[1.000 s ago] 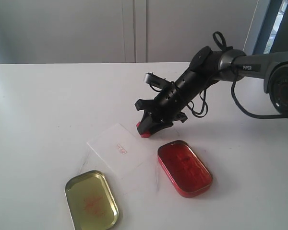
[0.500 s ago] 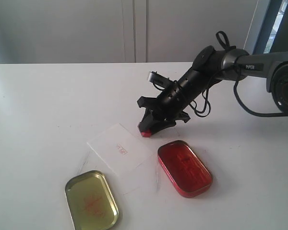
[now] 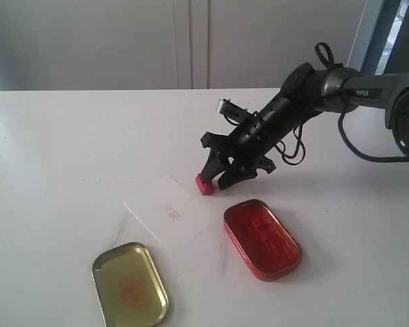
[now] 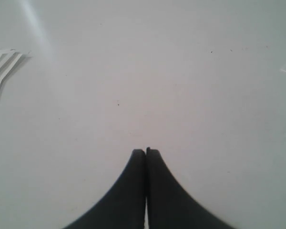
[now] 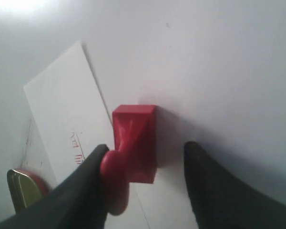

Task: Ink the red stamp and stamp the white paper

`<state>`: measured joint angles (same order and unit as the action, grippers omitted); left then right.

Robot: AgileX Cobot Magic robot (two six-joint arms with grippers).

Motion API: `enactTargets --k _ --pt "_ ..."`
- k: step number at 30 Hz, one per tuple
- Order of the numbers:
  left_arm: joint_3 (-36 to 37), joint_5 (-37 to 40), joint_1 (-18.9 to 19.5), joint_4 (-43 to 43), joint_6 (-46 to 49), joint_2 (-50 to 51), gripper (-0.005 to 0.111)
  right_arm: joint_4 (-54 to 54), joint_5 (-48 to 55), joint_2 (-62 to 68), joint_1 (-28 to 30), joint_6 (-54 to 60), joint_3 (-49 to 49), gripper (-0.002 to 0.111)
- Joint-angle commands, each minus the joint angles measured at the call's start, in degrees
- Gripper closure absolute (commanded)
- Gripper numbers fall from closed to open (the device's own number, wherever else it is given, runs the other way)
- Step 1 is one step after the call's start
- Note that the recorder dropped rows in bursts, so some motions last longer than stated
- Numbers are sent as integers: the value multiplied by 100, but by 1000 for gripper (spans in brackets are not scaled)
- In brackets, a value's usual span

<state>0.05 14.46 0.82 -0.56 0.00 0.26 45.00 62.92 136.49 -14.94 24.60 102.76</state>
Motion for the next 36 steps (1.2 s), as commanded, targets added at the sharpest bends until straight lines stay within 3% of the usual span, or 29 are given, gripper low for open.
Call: enactTargets --k 1,14,25,36 --pt "-5 10 -24 -69 0 -26 107 -244 -35 -97 187 -26 2 61" --pt "-5 10 -24 -69 0 -26 107 -488 -69 -110 294 -105 2 61" --pt "-5 10 -24 -69 0 -26 107 -1383 -70 -627 294 -573 2 63" --pt "-5 10 -24 -69 0 -26 107 -2435 644 -1401 294 -1040 -170 103"
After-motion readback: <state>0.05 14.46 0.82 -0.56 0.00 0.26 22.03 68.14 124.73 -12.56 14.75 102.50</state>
